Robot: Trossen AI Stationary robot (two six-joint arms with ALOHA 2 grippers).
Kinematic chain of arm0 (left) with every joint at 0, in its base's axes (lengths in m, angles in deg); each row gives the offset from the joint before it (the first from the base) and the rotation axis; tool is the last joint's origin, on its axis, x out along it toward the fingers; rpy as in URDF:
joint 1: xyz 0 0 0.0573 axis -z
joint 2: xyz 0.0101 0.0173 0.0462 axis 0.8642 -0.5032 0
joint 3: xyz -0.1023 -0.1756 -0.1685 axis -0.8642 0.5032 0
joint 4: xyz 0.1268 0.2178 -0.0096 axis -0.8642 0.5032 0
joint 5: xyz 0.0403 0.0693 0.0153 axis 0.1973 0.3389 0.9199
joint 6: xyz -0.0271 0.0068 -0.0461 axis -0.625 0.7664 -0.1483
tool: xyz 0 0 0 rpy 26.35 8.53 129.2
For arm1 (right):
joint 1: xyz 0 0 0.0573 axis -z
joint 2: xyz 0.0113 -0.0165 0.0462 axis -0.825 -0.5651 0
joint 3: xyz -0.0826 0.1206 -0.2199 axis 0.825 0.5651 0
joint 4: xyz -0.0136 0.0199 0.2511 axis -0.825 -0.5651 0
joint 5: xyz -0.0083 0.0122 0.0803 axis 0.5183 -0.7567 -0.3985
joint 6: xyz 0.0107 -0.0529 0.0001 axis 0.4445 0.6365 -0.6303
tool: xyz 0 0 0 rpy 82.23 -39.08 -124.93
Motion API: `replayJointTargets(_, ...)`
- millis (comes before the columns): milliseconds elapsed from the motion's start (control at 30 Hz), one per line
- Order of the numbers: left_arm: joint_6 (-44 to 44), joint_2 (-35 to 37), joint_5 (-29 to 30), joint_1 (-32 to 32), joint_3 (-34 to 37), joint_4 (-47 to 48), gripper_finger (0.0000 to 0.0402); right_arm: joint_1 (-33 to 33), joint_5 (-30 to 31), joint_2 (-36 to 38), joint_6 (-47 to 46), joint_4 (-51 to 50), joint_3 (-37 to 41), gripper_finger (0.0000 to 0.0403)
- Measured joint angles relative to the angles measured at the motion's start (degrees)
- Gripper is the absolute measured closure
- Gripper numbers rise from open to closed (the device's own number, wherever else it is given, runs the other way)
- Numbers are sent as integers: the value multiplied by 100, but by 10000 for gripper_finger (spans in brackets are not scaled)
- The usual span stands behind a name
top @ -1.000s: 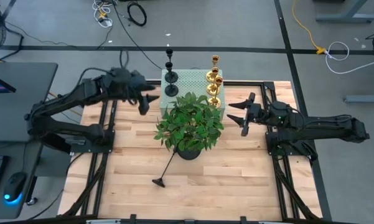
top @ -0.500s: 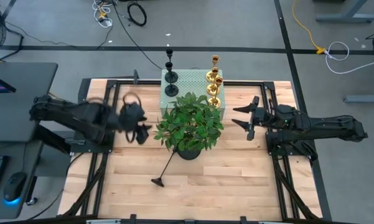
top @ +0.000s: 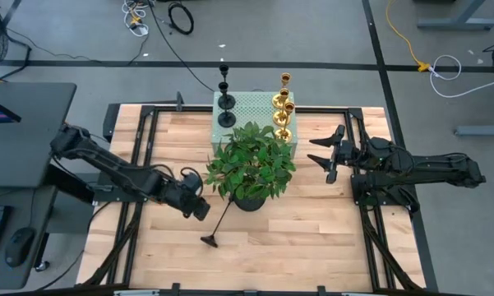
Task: Pick & Place candle stick holders
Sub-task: Put the black candle holder on the shelf aligned with the other black candle holders
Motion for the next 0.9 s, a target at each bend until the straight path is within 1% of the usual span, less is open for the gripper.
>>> replayJointTargets(167,-354,-442,-460,-100,114,-562,193,0,-6,0,0,6,0,179)
replayJointTargets(300,-392,-834,-771,-104,113,-1233,193,0,1,0,39,-34,0,179)
replayJointTargets(400,-517,-1142,-1143,-104,111,-1668,193,0,0,0,55,-42,0,179)
replayJointTargets(533,-816,-1556,-1488,-102,114,-1707,193,0,-5,0,55,-41,0,179)
replayJointTargets(700,-943,-1915,-1594,-107,108,-1862,193,0,-5,0,78,-51,0,179)
replayJointTargets(900,-899,-2115,-1686,-126,112,-2121,193,0,-4,0,96,-53,0,179)
